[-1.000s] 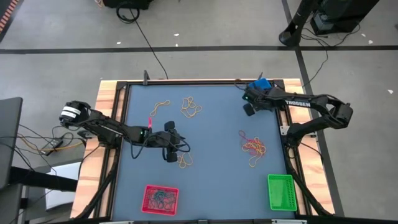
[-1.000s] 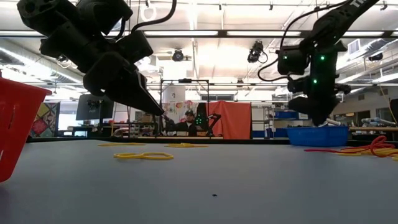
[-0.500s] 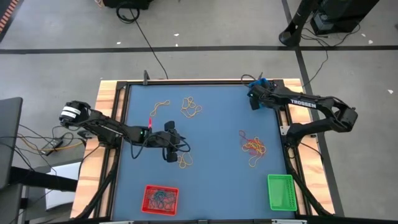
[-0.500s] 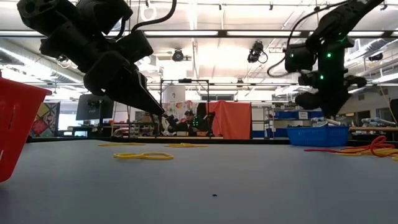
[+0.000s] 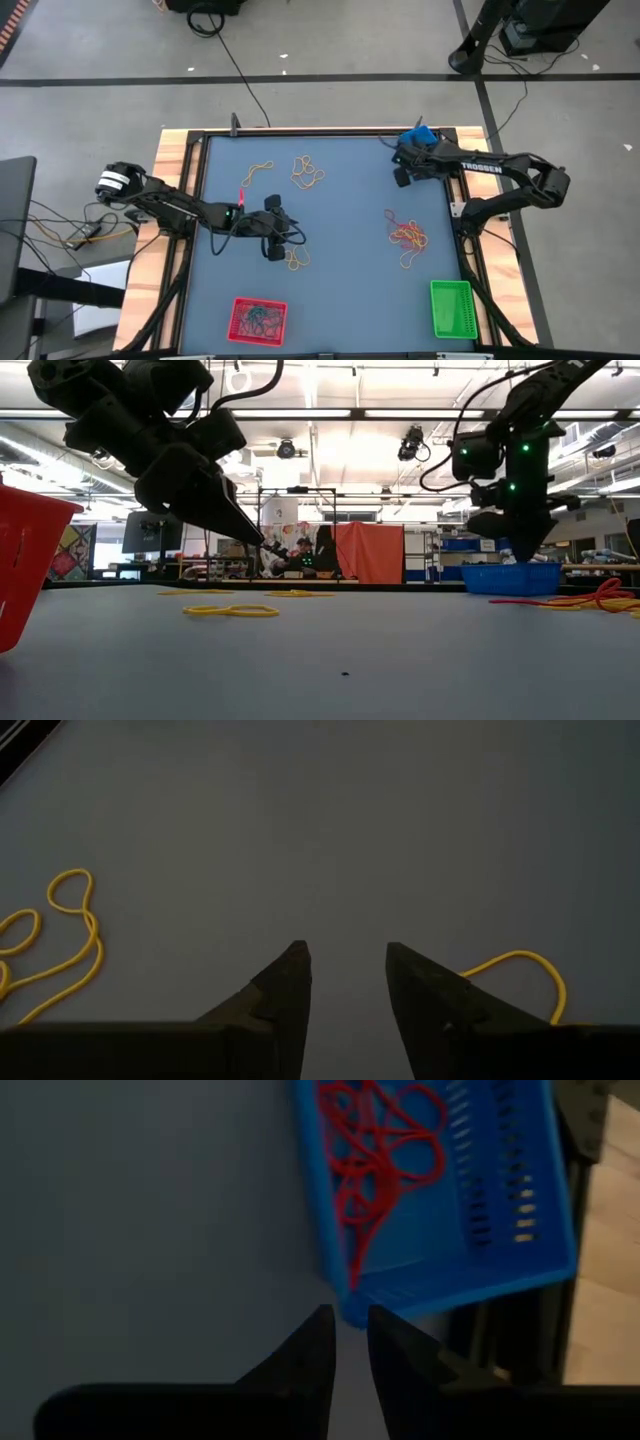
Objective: Sort rubber bands into baskets
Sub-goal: Adjust the blue bin
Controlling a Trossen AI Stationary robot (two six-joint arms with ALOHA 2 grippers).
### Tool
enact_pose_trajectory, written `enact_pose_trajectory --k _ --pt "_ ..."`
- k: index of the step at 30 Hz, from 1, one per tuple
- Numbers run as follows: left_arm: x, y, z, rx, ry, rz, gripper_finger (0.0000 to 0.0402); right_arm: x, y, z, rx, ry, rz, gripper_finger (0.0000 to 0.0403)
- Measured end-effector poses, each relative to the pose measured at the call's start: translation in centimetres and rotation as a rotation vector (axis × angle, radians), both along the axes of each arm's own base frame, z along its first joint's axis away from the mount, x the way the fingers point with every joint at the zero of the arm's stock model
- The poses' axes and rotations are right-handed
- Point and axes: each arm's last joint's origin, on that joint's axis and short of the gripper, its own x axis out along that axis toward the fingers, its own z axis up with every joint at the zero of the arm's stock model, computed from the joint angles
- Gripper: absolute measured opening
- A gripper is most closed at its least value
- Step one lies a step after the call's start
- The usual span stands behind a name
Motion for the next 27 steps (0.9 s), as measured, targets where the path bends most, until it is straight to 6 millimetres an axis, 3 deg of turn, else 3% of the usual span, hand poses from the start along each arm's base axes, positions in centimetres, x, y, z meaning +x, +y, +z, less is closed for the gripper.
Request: enact_pose_trajectory --k 9,19,27 --pt "0.0 0.0 0.0 -0.005 -0.001 0.003 0.0138 0.2 0.4 0.5 -0.007 0.008 0.101 0.0075" --pt "0.1 0.0 0.1 -0.006 -0.013 0.003 0.0138 -1.4 1.4 0.9 0.042 0.099 0.012 0.0075" --pt "0.1 0.0 0.1 -0.007 -0.018 0.003 0.0138 -1.4 1.0 0.9 0.011 0.077 -0.021 0.0075"
